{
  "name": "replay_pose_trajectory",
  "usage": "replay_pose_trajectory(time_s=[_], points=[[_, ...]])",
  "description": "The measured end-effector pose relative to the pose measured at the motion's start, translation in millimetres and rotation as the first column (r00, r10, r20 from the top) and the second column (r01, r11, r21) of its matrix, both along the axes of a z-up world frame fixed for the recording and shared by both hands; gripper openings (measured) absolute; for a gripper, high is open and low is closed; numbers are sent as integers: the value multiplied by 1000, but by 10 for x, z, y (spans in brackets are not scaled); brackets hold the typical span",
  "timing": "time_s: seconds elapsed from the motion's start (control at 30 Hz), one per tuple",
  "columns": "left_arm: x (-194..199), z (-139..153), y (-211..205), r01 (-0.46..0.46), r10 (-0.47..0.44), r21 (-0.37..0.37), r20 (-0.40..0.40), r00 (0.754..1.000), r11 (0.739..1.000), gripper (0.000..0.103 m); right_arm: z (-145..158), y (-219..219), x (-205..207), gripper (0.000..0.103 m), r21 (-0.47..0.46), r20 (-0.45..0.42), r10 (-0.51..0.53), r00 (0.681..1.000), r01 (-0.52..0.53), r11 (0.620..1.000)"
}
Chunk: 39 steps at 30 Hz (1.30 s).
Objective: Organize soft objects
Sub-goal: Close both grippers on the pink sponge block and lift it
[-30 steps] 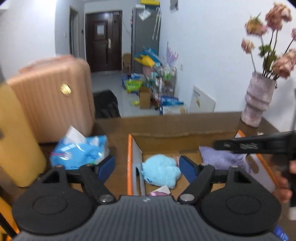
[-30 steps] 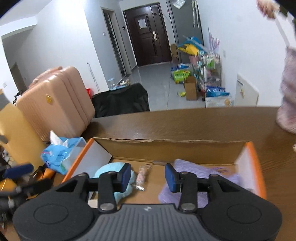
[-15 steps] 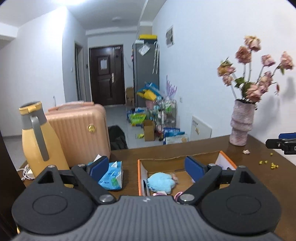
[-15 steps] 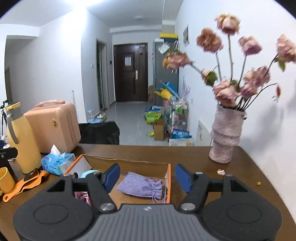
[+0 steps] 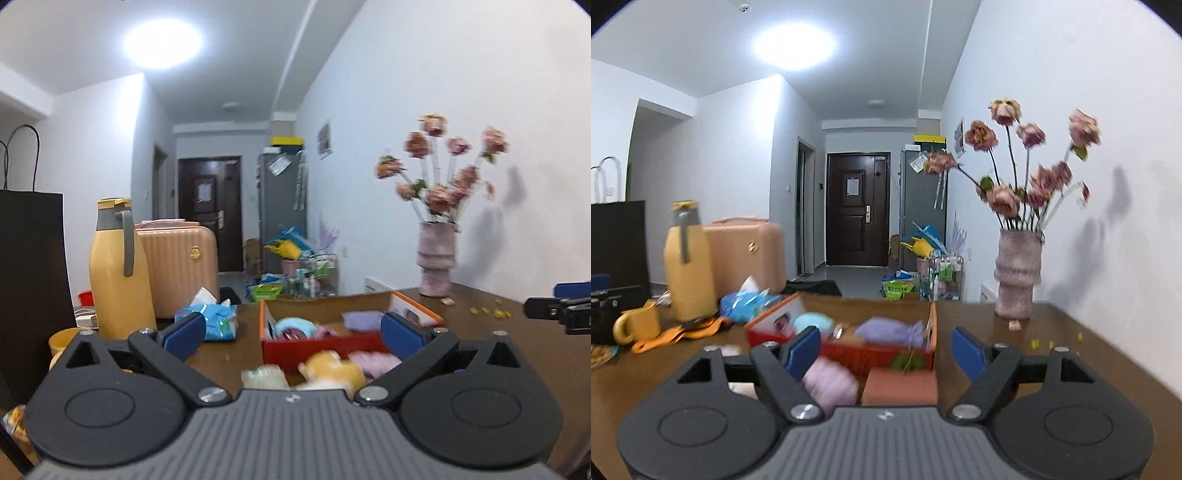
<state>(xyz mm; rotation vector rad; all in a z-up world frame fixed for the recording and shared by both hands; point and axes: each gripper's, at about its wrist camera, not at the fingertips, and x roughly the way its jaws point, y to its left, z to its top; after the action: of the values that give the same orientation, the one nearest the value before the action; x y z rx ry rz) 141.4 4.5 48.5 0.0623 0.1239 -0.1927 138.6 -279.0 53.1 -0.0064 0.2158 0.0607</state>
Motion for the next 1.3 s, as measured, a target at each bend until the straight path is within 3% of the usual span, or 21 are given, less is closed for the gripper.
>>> replay_pose_trajectory(time_s=[0.13,0.27,0.53,0.6,0.67,0.73,0.83,0.87,1.0,1.07,1.17,1.3], points=[[-213,-143,-8,49,-49,-3,-52,997,999,103,-261,50,-335,79,58,-26,-16,1000,17,998],[-176,-185,-102,66,-64,20,-59,996,998,103,-359,107,-347,79,31,-64,-8,998,10,999],[347,-290,-409,123,-128,-35,-176,976,992,102,-512,-85,-79,75,73,-110,-30,994,38,997],[665,-289,-596,158,-174,-87,-236,956,984,92,-551,-189,78,68,88,-135,-32,990,44,995],[985,-294,-770,186,-218,-132,-294,931,974,64,-592,-313,298,59,105,-180,-40,983,60,993],[1332,-321,-985,226,-271,-165,-342,900,960,54,-613,-444,523,53,131,-210,-47,977,75,989],[1848,-417,-1341,287,-341,-191,-397,852,939,52,-674,-640,930,43,176,-259,-48,965,96,980],[2038,-478,-1455,277,-334,-189,-444,832,942,46,-699,-697,1077,41,192,-273,-42,961,97,977],[2636,-788,-1692,229,-326,-234,-610,722,945,42,-792,-833,1581,38,243,-307,-12,952,90,966],[2769,-890,-1689,221,-351,-277,-636,688,935,42,-861,-870,1807,38,263,-335,7,942,86,961],[2895,-1003,-1699,199,-352,-297,-663,661,934,42,-960,-894,2081,38,280,-374,24,927,89,956],[2937,-1021,-1707,205,-366,-312,-650,666,928,37,-1109,-958,2296,32,347,-414,62,908,95,933]])
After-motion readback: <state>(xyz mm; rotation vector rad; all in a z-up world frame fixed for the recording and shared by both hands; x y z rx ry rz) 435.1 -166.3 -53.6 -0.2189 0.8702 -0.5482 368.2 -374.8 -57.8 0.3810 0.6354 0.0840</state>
